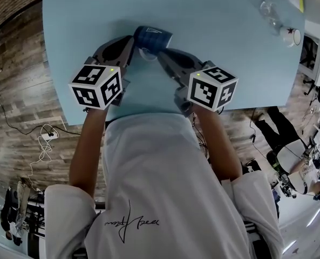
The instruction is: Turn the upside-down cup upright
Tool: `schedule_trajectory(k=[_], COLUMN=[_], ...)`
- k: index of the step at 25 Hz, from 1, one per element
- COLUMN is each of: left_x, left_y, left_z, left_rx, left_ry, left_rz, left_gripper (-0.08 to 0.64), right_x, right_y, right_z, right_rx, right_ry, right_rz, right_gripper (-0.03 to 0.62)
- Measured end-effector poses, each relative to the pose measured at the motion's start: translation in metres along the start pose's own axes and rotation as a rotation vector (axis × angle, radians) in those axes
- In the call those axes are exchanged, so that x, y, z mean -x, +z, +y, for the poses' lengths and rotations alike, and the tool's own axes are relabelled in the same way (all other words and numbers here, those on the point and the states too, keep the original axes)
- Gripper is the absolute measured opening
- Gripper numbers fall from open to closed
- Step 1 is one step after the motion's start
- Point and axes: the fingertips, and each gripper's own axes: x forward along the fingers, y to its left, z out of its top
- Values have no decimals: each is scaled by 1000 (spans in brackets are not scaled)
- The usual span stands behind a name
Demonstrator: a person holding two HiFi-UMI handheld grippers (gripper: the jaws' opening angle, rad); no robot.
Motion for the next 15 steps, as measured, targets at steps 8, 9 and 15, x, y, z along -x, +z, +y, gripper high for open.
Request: schedule_trajectory(k=[8, 9, 15], left_x=[-2, -3, -8], left_y=[-12, -13, -16], left_z=[-7, -8, -15], left_rx=[37, 34, 37], left_ry=[-46, -50, -67], left_rz=[25, 28, 36], left_gripper=[9, 9, 9], right_x=[7, 7, 15], right_y=[-7, -8, -6], right_z=[1, 0, -3], right_rx=[7, 12, 42], right_ry=[-21, -26, -52], right_rz=[29, 32, 47], right_gripper=[23, 23, 23])
